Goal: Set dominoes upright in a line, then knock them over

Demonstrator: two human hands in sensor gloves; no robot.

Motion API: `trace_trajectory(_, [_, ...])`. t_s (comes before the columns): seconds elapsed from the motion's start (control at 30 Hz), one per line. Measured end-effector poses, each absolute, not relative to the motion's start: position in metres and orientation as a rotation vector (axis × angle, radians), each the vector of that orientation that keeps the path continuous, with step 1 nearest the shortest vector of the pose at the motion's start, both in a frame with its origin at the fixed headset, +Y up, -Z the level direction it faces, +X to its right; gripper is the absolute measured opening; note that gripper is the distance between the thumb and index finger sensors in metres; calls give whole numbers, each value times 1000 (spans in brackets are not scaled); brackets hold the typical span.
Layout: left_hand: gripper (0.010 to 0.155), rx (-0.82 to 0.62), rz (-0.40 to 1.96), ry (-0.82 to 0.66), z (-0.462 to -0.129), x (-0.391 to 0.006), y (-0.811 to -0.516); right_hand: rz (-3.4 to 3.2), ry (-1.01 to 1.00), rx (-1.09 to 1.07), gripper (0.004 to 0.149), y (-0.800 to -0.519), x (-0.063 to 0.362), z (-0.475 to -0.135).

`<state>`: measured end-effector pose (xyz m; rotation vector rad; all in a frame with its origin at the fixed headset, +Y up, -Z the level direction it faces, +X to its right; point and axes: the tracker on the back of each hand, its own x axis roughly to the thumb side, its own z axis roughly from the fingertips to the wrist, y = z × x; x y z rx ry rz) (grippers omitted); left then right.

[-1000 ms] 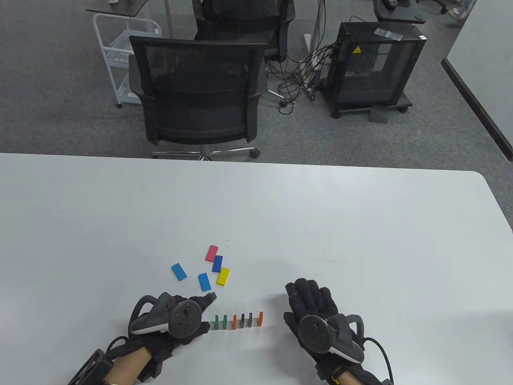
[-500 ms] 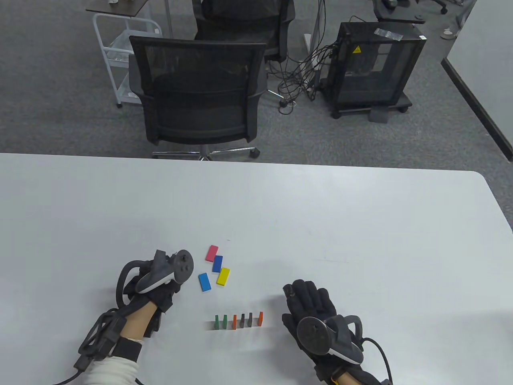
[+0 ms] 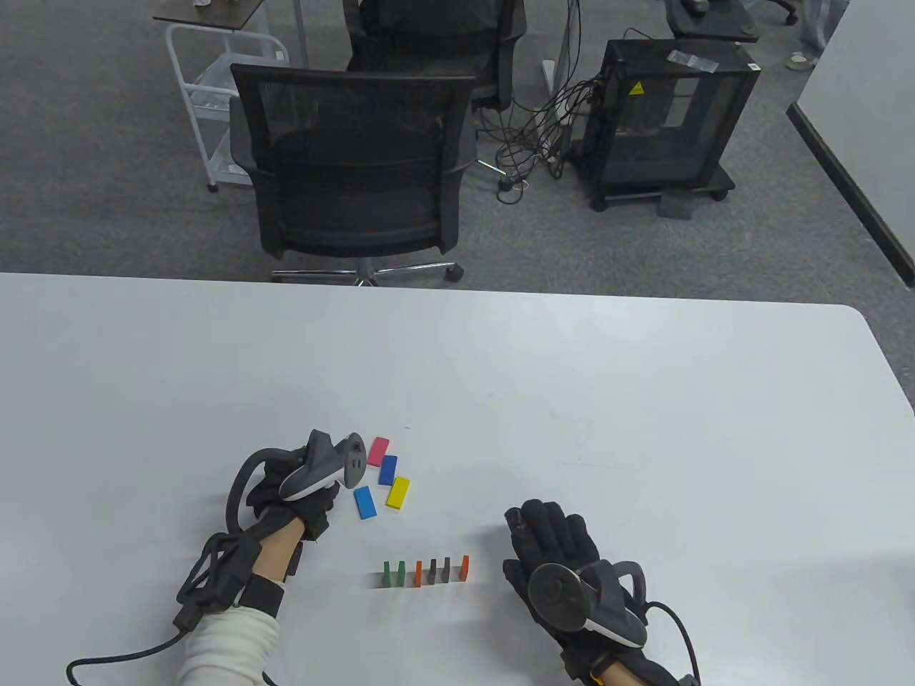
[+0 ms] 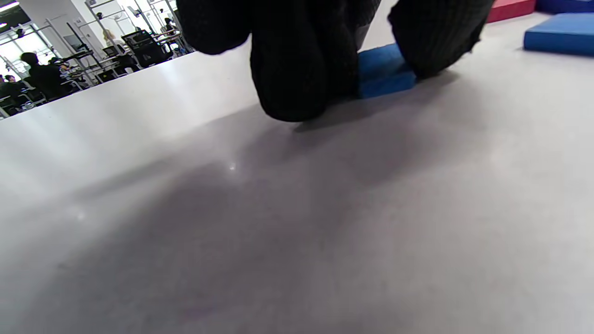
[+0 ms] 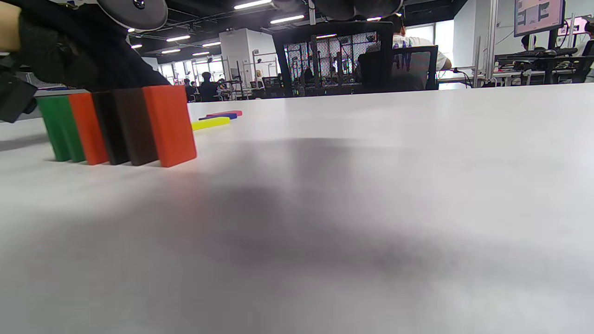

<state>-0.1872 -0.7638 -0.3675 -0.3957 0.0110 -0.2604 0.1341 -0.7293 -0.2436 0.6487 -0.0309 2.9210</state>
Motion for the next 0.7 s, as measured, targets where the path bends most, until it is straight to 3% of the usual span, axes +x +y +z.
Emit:
trace_trajectory(0.4, [71,-294,-185,-104,-345,-197,-761,2921,-39,650,67,-729,134,-244])
trace_trajectory(0.7, [60,-248,-56,-183,-320,-211,-753,2923,-37,652,66,-729,133,-244])
